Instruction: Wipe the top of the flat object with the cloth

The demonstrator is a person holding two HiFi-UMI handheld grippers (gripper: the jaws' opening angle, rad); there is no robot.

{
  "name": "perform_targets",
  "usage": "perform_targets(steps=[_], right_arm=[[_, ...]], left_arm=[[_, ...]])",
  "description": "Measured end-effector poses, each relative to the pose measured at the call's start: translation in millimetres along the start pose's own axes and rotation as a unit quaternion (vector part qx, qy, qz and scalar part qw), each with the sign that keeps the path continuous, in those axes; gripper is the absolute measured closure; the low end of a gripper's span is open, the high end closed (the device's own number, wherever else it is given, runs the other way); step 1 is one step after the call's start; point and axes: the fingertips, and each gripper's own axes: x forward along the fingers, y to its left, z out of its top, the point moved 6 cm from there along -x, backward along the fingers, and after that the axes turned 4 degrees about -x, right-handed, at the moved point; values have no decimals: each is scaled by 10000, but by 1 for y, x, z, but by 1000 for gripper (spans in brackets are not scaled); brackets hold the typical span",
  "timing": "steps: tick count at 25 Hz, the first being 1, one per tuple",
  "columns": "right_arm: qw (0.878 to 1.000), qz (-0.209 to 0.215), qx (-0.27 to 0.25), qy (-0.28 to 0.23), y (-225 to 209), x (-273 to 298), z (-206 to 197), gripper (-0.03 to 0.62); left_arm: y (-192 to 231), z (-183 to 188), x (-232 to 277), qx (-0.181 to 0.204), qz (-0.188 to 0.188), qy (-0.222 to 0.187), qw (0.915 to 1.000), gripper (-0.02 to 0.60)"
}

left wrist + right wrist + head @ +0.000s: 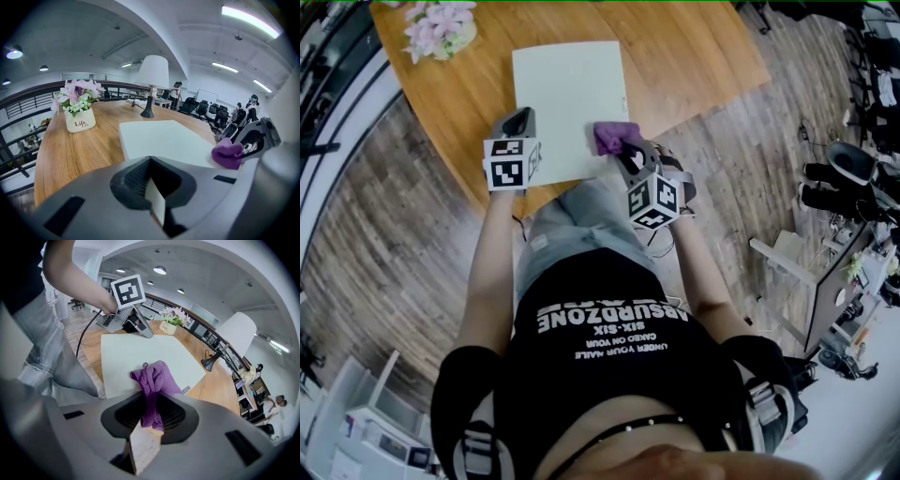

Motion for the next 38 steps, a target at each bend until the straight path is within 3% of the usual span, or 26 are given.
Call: perform_targets(steps=[14, 30, 35, 38], right_arm=[[9998, 179, 117, 26, 21, -16, -5, 491], [9968, 770, 152, 159, 39, -29, -5, 491], [9933, 895, 730, -74, 20, -35, 9, 491], [9941, 769, 727, -229, -3, -36, 25, 491]], left_arm=[[-2, 0, -1, 100, 86, -35, 9999, 565], [-4, 3, -3, 103, 2, -99, 9999, 565], [-3, 4, -5, 89, -63, -172, 9998, 565], [-2, 3, -4, 72, -76, -193, 9998, 565]])
